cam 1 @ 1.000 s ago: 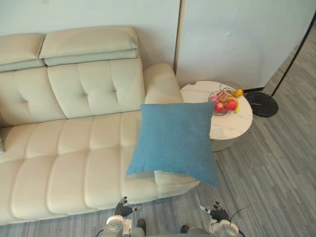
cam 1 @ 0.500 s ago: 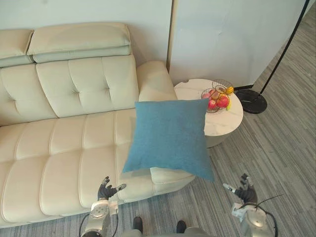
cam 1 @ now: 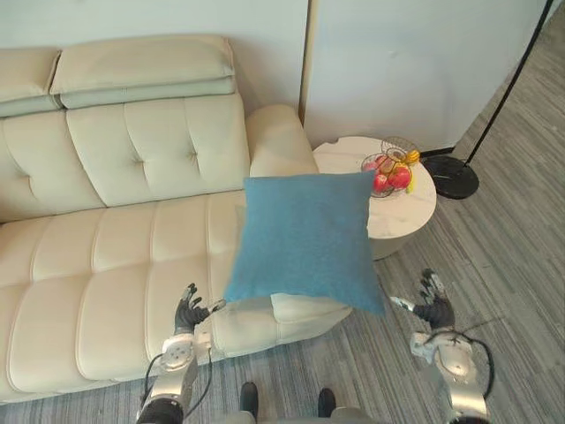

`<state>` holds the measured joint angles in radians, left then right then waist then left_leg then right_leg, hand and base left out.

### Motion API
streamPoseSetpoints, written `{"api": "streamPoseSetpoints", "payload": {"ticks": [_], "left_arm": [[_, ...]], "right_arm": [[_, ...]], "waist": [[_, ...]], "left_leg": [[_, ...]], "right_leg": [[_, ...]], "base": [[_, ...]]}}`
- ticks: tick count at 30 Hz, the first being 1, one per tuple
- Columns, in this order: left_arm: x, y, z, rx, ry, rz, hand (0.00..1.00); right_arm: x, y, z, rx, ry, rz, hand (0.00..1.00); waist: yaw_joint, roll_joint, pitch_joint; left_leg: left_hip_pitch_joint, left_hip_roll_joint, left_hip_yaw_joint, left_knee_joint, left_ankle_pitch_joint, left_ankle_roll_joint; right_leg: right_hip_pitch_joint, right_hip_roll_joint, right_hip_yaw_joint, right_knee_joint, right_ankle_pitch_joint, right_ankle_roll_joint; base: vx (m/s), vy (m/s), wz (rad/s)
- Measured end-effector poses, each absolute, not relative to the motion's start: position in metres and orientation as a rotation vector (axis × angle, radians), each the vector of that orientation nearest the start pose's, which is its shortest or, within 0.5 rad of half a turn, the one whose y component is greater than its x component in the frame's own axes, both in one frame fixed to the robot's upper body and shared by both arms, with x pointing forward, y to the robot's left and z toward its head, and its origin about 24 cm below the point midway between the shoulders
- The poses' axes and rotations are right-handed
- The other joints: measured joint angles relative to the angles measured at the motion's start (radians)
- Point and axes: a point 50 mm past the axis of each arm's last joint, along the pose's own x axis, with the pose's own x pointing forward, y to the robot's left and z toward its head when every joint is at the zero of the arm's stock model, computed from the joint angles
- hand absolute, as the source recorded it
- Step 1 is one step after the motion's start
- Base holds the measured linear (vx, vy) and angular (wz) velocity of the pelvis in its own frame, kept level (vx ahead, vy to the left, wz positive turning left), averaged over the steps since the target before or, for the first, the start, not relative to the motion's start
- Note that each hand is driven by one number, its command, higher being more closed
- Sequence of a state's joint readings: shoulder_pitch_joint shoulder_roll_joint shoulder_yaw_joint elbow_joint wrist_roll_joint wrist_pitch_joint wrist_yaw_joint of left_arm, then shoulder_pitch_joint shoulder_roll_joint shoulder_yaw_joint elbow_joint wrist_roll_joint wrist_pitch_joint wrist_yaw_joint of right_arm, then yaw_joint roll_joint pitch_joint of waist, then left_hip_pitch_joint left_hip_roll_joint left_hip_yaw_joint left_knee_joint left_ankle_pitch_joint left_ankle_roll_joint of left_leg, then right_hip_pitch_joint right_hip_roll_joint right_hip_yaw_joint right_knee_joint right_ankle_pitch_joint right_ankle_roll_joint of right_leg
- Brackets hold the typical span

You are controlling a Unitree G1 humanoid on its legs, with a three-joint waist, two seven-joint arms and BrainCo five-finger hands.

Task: Pick up cushions and gather them together orderly.

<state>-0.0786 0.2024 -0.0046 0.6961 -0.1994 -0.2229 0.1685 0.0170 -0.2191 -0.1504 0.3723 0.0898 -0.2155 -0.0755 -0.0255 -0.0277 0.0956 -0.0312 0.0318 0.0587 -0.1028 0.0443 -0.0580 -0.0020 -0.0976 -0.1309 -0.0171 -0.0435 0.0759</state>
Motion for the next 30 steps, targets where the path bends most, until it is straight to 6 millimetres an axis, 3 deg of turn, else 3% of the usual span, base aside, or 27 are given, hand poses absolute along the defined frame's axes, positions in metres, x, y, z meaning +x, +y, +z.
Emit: {"api": "streamPoseSetpoints", "payload": {"ticks": [4,8,19,26,30], "left_arm": [[0.249,0.212,-0.05,0.055,0.323,0.243,0.0],[0.277,0.203,-0.024,0.043,0.218,0.232,0.0],[0.325,0.187,0.027,0.017,0.053,0.217,0.0],[0.369,0.192,0.083,0.072,-0.064,0.23,0.0],[0.383,0.187,0.107,0.094,-0.107,0.218,0.0]], "right_arm": [[0.255,-0.24,0.0,-0.114,0.104,-0.263,0.0],[0.279,-0.239,0.011,-0.069,0.071,-0.308,0.0],[0.313,-0.235,0.03,0.015,0.037,-0.351,0.0],[0.354,-0.232,0.078,0.09,-0.064,-0.346,0.0],[0.366,-0.228,0.102,0.107,-0.124,-0.333,0.0]], "waist": [[0.003,0.003,0.002],[0.011,0.011,0.029],[0.015,0.016,0.134],[0.016,0.015,0.225],[0.015,0.014,0.253]], "left_leg": [[-0.014,-0.005,-0.014,0.0,0.005,0.0],[-0.062,-0.007,-0.016,0.0,0.033,-0.003],[-0.172,0.004,-0.017,0.0,0.088,0.007],[-0.253,0.012,-0.009,-0.001,0.126,0.003],[-0.285,0.013,-0.006,0.0,0.152,0.011]], "right_leg": [[0.001,-0.003,-0.025,-0.006,0.0,0.0],[-0.043,-0.008,-0.038,0.012,0.001,-0.002],[-0.179,-0.008,-0.058,0.098,0.008,-0.012],[-0.292,-0.007,-0.045,0.157,0.034,-0.021],[-0.333,-0.007,-0.038,0.173,0.043,-0.023]], "base": [[0.06,-0.004,0.2],[-0.02,-0.003,0.14],[-0.11,0.015,0.06],[-0.12,0.017,-0.04],[-0.03,-0.002,-0.03]]}}
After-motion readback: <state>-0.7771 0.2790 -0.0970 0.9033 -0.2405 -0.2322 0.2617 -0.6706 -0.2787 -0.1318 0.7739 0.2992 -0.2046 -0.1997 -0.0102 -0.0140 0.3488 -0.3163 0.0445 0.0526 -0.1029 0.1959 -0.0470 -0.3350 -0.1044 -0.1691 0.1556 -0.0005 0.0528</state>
